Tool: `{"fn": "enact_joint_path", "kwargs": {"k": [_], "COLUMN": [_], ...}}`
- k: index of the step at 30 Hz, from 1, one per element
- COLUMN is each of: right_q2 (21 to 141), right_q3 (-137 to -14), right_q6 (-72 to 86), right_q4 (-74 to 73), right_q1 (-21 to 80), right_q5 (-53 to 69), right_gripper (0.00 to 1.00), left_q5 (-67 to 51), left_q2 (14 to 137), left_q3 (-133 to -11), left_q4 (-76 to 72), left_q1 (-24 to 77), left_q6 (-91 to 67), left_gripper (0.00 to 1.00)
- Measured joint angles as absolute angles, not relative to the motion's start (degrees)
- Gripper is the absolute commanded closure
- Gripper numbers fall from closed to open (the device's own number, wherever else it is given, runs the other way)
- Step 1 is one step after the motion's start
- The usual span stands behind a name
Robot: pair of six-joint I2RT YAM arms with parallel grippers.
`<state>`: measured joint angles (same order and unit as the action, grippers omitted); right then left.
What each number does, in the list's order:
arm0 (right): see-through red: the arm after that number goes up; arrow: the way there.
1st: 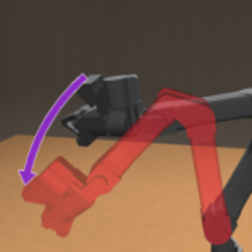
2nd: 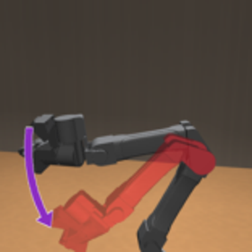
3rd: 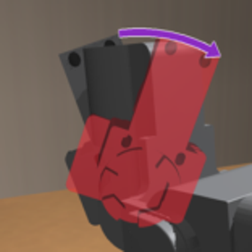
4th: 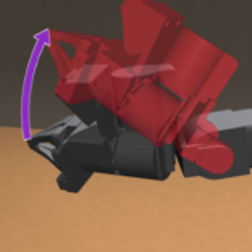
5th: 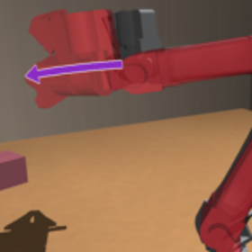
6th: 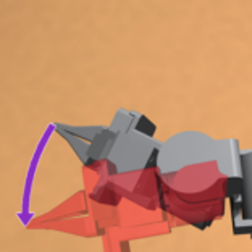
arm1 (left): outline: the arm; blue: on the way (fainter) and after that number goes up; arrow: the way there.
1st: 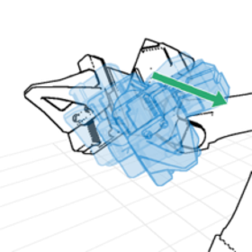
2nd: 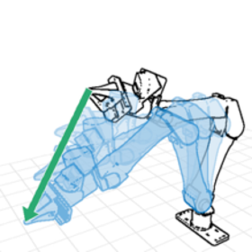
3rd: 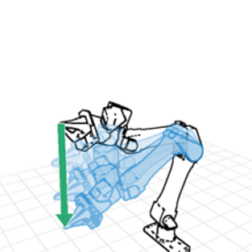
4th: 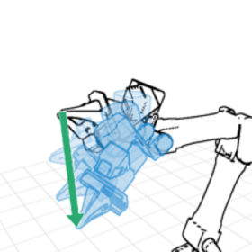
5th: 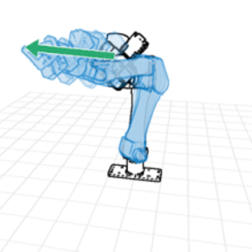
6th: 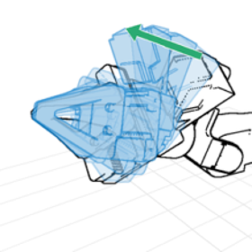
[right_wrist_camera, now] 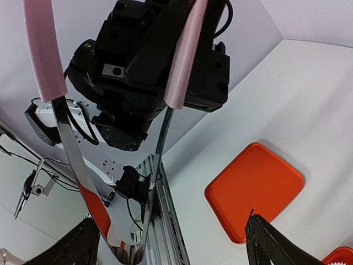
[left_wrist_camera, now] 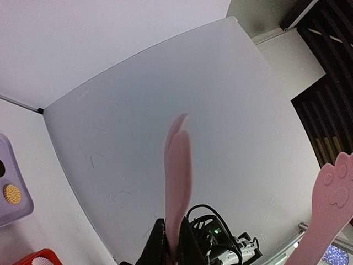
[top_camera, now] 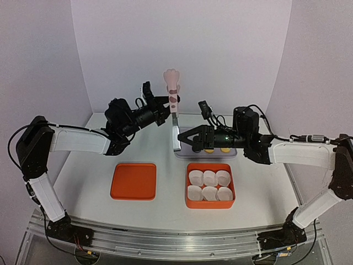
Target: Pack the cookies
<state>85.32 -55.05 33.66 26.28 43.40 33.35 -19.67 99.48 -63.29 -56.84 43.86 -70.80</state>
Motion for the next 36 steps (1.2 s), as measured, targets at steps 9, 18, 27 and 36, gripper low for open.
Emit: {"fn": "enact_joint_path", "kwargs": {"k": [9, 18, 27, 36], "right_q2": [88.0, 90.8, 91.9, 91.9], "right_q3": [-57.3, -61.3, -62.3, -62.3], "right_q6": [35.1, 40.3, 44.2, 45.2], "right_q4": [28.4, 29.2, 29.5, 29.3], "right_q1": [44.4, 44.5, 44.5, 44.8], "right_q5": [34.5, 34.5, 34.6, 34.5], "right_gripper": [0.16, 0.24, 0.29, 0.43], "left_q5": [-16.0, -16.2, -14.2, -11.7], "left_q2": [101.3, 101.3, 101.3, 101.3], "left_q3": [-63.3, -63.1, -62.1, -62.1], "left_q4": [-55.9, -56.0, -55.0, -52.2], "left_q1": [44.6, 45.5, 46.4, 46.6], "left_q6": [-73.2, -73.8, -73.5, -73.4], "left_gripper": [1.0, 1.0, 1.0, 1.0]}}
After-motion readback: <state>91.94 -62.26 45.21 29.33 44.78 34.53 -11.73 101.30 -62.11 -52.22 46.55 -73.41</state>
